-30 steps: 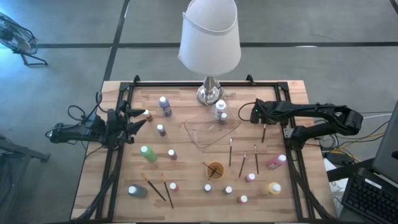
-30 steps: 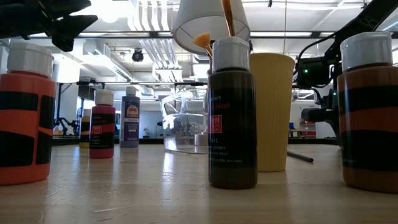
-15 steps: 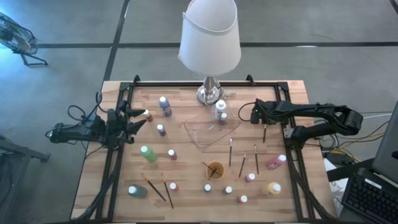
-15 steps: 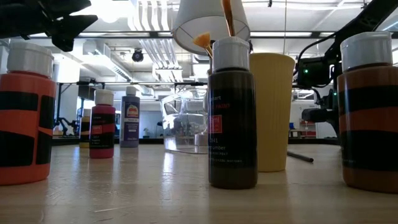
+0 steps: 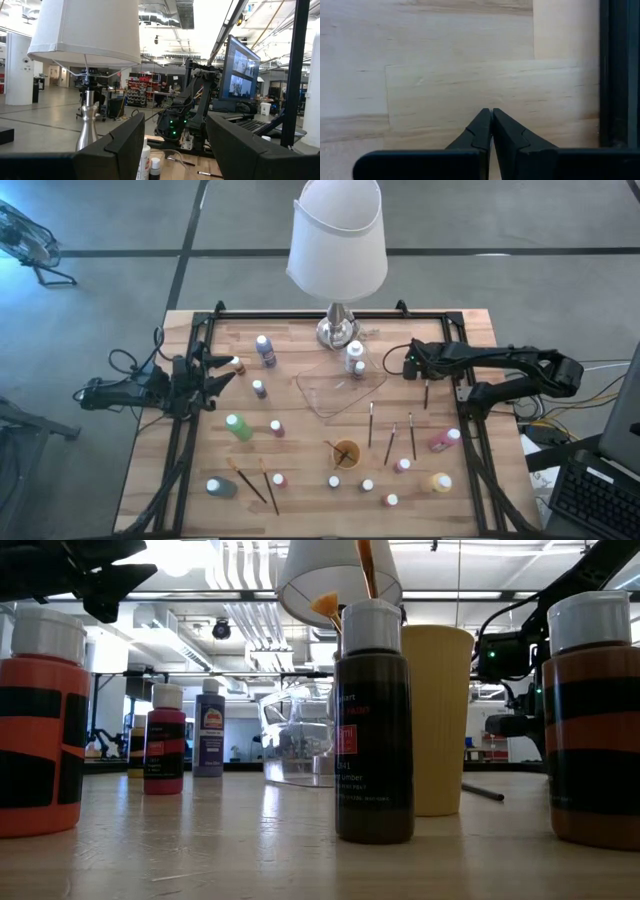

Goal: Pick & Place Paint Supplies
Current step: Put the black paint brush into the yellow cup

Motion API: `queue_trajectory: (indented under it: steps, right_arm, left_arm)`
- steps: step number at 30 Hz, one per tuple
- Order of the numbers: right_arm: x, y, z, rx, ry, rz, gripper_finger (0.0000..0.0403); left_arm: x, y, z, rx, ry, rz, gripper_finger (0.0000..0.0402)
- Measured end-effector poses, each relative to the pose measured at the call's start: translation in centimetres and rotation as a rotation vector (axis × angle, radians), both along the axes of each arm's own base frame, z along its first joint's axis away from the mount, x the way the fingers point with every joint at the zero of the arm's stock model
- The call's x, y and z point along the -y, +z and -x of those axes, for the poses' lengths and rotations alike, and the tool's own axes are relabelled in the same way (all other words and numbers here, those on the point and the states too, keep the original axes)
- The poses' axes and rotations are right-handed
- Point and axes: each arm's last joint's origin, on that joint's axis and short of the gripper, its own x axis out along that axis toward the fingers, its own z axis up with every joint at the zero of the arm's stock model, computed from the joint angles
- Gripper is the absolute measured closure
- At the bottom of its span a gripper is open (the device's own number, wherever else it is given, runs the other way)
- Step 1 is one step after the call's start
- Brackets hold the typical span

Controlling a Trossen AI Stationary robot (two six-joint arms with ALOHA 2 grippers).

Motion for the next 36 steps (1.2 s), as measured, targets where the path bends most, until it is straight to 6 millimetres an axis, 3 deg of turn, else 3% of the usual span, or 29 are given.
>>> queue_trajectory:
  steps: [23, 36]
  right_arm:
    - [1.1, 4.2, -3.0, 0.049, 0.145, 0.157, 0.0394]
    - [-0.1, 9.3, -4.5, 0.142, 0.234, 0.322, 0.0394]
  left_arm:
    - [0.0, 0.0, 0.0, 0.000, -0.001, 0.000, 0.0183]
    - [0.0, 0.0, 0.0, 0.000, 0.000, 0.000, 0.0183]
